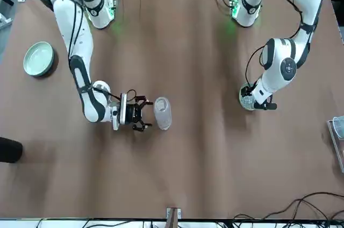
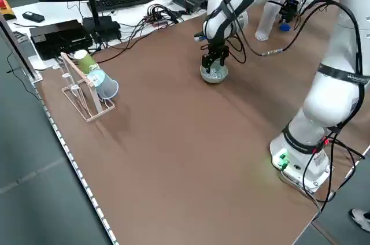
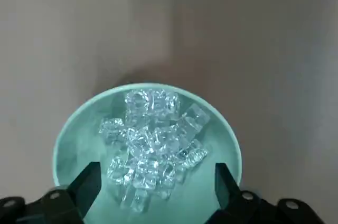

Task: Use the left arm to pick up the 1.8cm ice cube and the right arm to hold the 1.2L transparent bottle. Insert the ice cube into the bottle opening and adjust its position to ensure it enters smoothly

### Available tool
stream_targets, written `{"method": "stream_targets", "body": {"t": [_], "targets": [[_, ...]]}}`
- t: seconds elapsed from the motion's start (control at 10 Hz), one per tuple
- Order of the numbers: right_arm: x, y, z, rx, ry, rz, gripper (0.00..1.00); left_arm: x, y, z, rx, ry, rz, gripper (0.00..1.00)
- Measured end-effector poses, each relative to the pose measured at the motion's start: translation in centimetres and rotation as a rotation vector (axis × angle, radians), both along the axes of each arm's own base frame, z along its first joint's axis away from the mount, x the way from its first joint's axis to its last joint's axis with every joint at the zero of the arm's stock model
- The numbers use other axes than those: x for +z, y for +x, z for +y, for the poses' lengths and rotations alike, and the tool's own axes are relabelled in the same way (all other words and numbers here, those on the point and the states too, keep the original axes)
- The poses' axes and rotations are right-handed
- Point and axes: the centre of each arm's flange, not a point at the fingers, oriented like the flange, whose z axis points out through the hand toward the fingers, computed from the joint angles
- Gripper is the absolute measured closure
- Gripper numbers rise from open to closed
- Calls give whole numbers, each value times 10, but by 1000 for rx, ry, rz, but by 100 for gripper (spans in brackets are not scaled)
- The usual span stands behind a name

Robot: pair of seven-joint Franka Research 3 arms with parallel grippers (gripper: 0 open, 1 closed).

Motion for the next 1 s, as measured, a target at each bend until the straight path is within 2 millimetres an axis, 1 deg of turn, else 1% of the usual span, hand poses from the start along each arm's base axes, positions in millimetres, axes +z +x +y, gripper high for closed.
{"method": "stream_targets", "body": {"t": [0.2, 0.4, 0.6, 0.7, 0.8, 1.0], "targets": [[-3, -4, 9, 10, 13, 2, 0, -11, 0, 0, 2, -4, -4, 6], [-1, -7, 24, -5, 40, 2, 0, -19, 0, 0, 4, -7, -6, 7], [-3, -10, 36, -12, 52, -3, 0, -23, 0, -1, 4, -8, -6, 11], [-5, -11, 38, -12, 53, -2, 0, -23, 0, -1, 4, -8, -6, 13], [-8, -10, 38, -15, 54, -4, 0, -23, 0, 0, 5, -8, -7, 19], [-15, -6, 38, -41, 64, -18, 0, -22, 1, 0, 5, -9, -11, 37]]}}
